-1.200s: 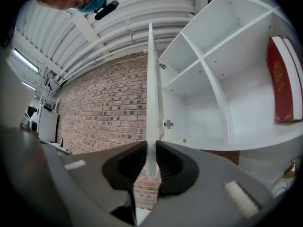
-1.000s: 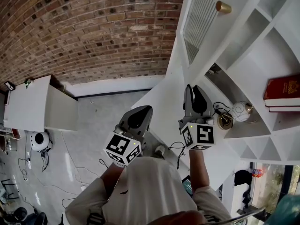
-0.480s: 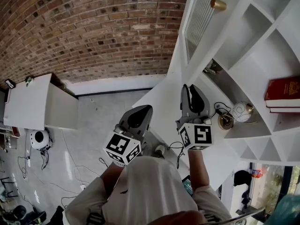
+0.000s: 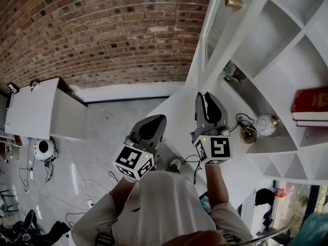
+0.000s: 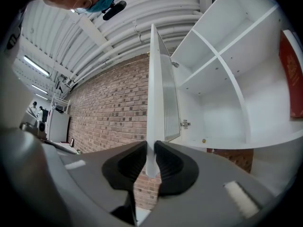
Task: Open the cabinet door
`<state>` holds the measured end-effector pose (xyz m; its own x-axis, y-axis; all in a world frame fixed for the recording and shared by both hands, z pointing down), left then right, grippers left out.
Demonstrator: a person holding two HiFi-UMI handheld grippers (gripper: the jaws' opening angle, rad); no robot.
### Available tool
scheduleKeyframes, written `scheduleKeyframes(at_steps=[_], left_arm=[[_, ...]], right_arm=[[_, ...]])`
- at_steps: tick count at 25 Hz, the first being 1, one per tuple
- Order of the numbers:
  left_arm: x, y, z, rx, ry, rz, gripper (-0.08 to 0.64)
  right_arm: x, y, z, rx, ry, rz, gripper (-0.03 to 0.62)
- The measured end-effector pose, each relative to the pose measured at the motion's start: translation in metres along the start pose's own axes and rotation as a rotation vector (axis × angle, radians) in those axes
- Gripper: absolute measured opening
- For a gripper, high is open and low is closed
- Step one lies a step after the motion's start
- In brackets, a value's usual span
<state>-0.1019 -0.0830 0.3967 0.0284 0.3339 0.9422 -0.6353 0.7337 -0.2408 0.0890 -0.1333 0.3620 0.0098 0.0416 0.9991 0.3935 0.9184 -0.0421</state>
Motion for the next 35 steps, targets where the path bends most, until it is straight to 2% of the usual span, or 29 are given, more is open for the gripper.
scheduleKeyframes(at_steps=[21, 35], left_arm=[[-0.002, 0.009, 0.013, -0.043, 0.009, -0.01, 0.009], [-0.001, 0.012, 0.028, -0.061, 0.033, -0.017, 0.009]], right_arm=[[-0.002, -0.019, 0.023, -0.113, 0.022, -0.004, 0.071], [-0.002, -0.032, 0.036, -0.158, 0.031, -0.011, 0.071]])
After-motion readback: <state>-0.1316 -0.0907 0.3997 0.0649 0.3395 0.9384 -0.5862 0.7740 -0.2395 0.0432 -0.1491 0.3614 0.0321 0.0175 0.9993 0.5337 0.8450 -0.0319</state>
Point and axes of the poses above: the fingertips, and each gripper's own axes: y backward along the fingers, z to its left, x out of its underside, the point moved 8 cm from there along y, backward along the fingers, and after that the axes turned 9 degrees about z, right-handed, at the moved point
